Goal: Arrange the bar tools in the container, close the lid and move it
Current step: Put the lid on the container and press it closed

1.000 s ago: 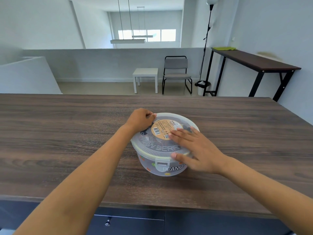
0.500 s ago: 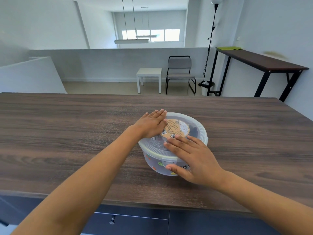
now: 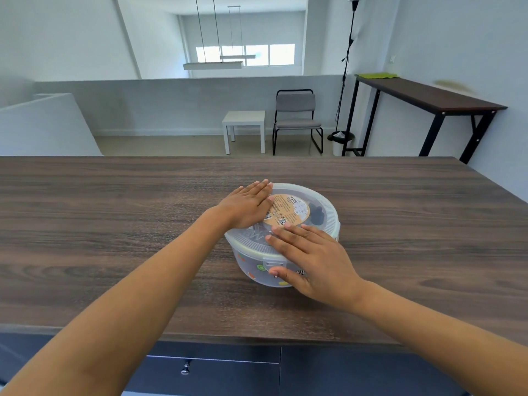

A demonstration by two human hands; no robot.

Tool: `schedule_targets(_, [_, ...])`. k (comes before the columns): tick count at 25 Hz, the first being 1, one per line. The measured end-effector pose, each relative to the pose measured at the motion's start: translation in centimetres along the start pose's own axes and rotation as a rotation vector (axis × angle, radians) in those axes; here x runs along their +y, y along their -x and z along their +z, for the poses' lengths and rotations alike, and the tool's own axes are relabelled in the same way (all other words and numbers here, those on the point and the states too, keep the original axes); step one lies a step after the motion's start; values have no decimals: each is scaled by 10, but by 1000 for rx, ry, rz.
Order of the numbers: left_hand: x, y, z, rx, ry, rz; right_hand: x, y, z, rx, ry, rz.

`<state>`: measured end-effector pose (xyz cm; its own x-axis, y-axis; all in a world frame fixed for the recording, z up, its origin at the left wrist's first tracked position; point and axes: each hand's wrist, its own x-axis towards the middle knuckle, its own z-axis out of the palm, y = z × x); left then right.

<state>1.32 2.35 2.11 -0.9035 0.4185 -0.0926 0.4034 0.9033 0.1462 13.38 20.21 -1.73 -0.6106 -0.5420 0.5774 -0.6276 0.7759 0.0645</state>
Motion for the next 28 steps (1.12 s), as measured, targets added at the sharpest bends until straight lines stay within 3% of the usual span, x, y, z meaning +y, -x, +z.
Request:
schedule_targets(6, [3, 3, -1, -2, -1, -4, -1, -1, -5, -29, -117, 67])
schedule_targets(13, [2, 2, 1, 7, 13, 2, -2, 0, 4, 61, 17, -5])
schedule_targets(17, [2, 1, 1, 26, 30, 3, -2, 0, 3, 27, 28, -11])
schedule_targets(20, [3, 3, -1, 156, 209, -13, 6, -8, -8, -99, -71, -28])
schedule_targets(23, [-1, 14, -10, 344, 425, -116, 34, -33, -21, -334, -211, 16])
schedule_targets(28, [-20, 45, -31, 365, 410, -331, 58, -59, -11, -657, -187, 26])
